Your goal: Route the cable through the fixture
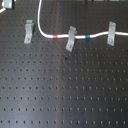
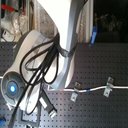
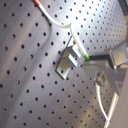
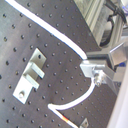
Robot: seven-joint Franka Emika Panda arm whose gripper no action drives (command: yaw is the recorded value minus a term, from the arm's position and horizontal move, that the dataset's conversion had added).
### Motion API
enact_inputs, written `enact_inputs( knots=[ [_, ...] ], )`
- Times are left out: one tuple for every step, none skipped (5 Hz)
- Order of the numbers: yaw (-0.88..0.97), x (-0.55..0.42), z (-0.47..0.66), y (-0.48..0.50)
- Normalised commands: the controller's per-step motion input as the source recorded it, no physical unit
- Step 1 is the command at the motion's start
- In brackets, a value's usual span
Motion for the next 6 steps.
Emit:
enact_inputs(
  knots=[
    [-0.07,-0.131,0.03,0.051],
    [0.0,-0.038,0.0,0.003],
    [0.0,0.0,0.03,0.0],
    [0.0,0.0,0.02,0.0],
    [-0.28,-0.253,0.23,0.045],
    [-0.28,-0.452,0.34,0.171]
  ],
)
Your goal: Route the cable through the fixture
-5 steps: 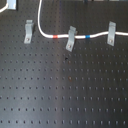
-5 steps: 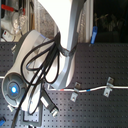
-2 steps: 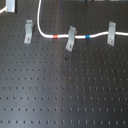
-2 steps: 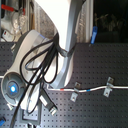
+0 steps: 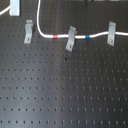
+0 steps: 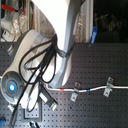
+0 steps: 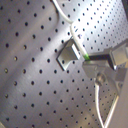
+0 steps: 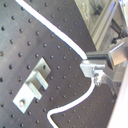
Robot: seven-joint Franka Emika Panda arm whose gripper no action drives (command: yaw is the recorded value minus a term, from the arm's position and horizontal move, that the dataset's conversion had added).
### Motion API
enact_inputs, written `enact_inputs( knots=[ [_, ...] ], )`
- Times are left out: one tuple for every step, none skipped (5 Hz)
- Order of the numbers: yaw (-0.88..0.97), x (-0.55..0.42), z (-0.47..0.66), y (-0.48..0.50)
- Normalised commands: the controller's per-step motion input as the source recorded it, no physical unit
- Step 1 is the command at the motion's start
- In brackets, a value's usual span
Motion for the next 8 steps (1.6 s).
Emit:
enact_inputs(
  knots=[
    [-0.31,-0.42,0.32,0.216],
    [-0.24,-0.085,0.05,0.099],
    [0.0,0.011,0.0,0.002],
    [0.05,-0.086,0.28,0.208],
    [0.23,-0.087,0.31,0.495],
    [0.29,-0.001,0.3,0.592],
    [0.37,-0.021,0.21,0.292],
    [0.17,-0.082,-0.04,-0.205]
  ],
)
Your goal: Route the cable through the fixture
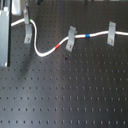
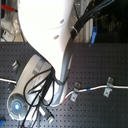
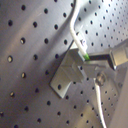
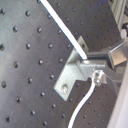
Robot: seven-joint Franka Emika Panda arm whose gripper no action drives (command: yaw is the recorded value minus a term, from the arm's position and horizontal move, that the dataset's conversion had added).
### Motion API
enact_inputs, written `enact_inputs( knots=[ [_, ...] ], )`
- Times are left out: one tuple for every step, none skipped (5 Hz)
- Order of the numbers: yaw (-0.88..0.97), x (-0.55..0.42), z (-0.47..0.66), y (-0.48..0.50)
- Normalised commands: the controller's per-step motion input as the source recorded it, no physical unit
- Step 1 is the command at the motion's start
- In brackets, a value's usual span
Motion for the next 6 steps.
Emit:
enact_inputs(
  knots=[
    [0.0,-0.267,0.13,0.019],
    [-0.13,-0.204,0.12,0.11],
    [-0.35,-0.125,0.09,0.133],
    [-0.23,-0.321,0.15,0.246],
    [-0.08,-0.286,0.22,0.123],
    [-0.08,-0.125,0.26,0.153]
  ],
)
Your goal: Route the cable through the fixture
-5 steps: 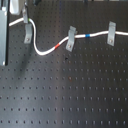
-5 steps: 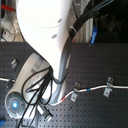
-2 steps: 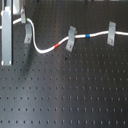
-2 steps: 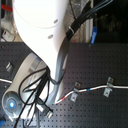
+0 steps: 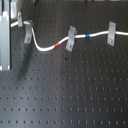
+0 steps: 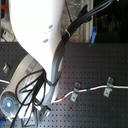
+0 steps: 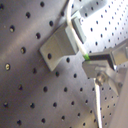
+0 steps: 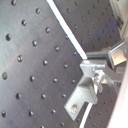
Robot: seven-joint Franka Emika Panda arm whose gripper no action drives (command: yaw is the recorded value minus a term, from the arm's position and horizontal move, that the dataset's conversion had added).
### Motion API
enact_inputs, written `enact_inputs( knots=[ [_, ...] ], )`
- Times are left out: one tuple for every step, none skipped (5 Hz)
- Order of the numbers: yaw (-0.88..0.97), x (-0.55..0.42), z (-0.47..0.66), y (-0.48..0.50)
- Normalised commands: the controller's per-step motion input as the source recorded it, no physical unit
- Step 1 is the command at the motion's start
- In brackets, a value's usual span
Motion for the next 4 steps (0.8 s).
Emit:
enact_inputs(
  knots=[
    [0.0,-0.261,0.4,0.005],
    [0.0,-0.357,0.19,-0.041],
    [0.07,-0.238,0.01,-0.084],
    [0.09,-0.225,0.01,-0.05]
  ],
)
